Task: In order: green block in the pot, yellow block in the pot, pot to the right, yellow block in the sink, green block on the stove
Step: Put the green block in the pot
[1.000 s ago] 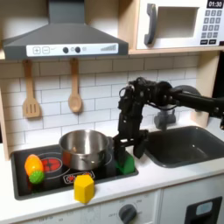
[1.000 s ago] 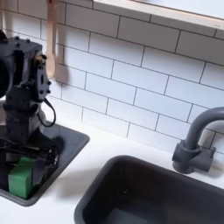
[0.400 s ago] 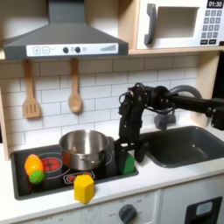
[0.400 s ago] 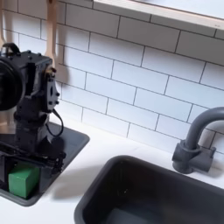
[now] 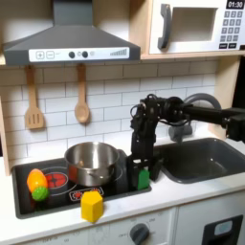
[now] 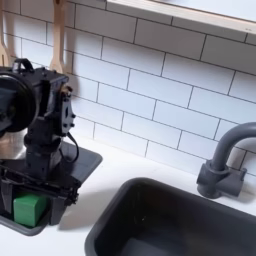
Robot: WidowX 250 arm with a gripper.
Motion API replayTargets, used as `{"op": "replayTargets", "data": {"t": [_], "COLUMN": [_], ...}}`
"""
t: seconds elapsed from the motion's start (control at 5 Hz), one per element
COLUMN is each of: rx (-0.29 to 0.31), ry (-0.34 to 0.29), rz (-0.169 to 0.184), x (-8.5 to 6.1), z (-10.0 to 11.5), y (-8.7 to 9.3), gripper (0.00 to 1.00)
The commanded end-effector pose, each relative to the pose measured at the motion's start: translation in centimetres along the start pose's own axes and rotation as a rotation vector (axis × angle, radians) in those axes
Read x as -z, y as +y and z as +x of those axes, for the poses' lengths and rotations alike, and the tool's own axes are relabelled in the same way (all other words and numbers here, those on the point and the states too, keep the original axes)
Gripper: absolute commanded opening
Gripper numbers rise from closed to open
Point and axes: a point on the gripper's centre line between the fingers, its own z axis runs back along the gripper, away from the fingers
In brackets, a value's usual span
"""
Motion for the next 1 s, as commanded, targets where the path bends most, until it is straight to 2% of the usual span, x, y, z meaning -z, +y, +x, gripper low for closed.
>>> {"op": "replayTargets", "data": {"t": [0.0, 0.2, 0.8], "rx": [-0.019, -0.022, -0.025], "ry": [-0.004, 0.000, -0.031], "rz": [-0.008, -0.013, -0.028], "x": [-0.2, -0.3, -2.9], "z": [-0.1, -0.2, -0.6], "y": [-0.2, -0.1, -0.3], "gripper": [0.00, 0.00, 0.00]}}
